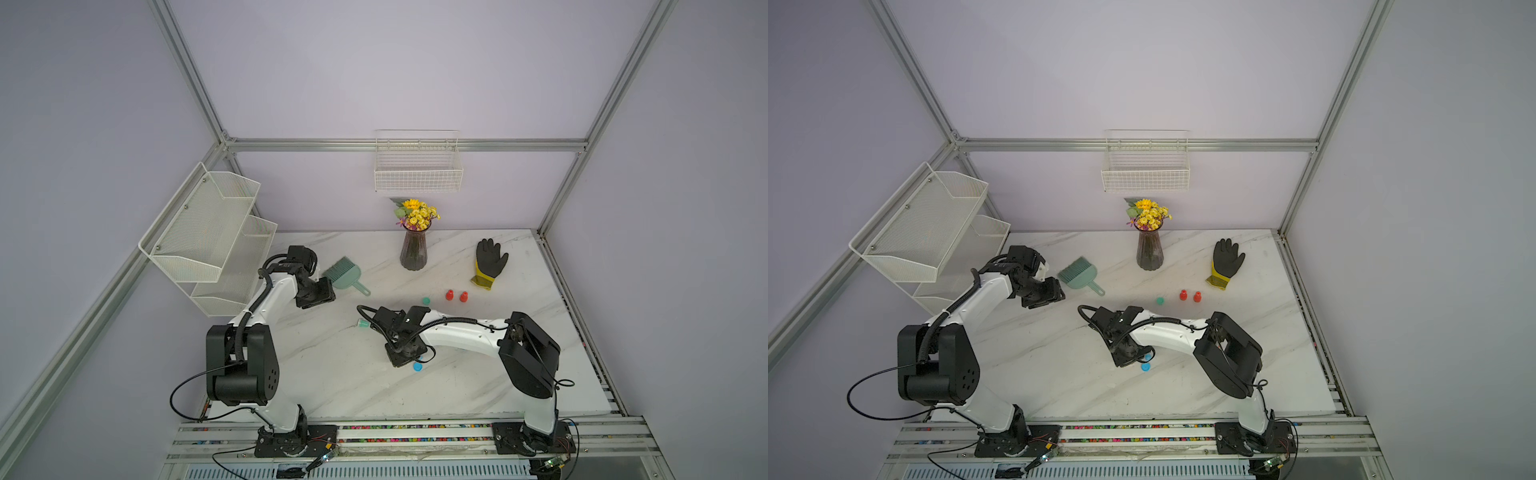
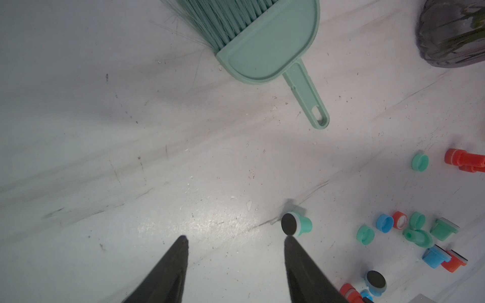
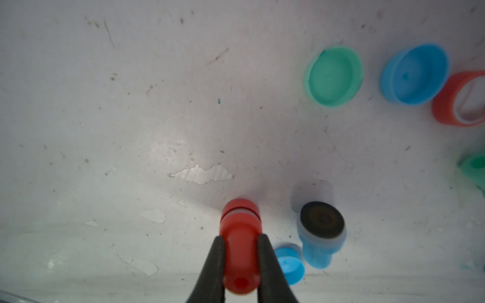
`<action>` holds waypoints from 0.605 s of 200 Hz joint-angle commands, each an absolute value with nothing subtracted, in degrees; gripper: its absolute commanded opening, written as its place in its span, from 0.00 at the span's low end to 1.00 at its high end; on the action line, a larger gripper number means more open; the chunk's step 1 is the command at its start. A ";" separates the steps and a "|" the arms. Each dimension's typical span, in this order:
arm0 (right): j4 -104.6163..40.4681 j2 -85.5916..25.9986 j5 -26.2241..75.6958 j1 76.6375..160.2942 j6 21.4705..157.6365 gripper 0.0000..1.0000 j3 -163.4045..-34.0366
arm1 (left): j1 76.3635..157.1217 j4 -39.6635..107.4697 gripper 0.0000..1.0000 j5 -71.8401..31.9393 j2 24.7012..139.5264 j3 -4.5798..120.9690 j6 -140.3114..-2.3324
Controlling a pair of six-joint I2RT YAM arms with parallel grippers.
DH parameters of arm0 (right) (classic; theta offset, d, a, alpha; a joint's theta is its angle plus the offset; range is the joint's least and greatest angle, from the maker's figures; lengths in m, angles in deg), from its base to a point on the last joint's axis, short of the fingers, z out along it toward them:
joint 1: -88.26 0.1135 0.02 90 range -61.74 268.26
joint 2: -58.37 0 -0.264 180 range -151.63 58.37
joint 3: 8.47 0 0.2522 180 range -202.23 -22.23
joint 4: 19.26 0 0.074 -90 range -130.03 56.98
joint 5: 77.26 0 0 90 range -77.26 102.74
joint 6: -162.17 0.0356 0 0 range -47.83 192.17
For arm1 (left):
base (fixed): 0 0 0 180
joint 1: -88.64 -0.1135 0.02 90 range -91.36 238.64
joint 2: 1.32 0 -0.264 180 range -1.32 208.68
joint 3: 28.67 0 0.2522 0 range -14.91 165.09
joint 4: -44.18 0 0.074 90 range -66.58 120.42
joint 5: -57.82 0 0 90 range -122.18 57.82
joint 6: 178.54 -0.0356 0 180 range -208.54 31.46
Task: Close the stamp cap
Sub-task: Close the cover of the stamp.
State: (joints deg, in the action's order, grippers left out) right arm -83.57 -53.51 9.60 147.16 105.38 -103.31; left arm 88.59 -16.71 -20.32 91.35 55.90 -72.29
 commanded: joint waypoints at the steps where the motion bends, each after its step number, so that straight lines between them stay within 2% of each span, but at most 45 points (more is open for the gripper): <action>1: -83.39 -56.79 11.76 147.41 105.42 0.00 -101.83 | 87.99 -15.43 0.59 -19.32 90.28 56.29 -74.30; 121: -78.13 -62.91 14.35 147.43 105.45 0.00 -94.77 | 87.79 -15.48 0.59 -18.98 90.52 56.28 -74.30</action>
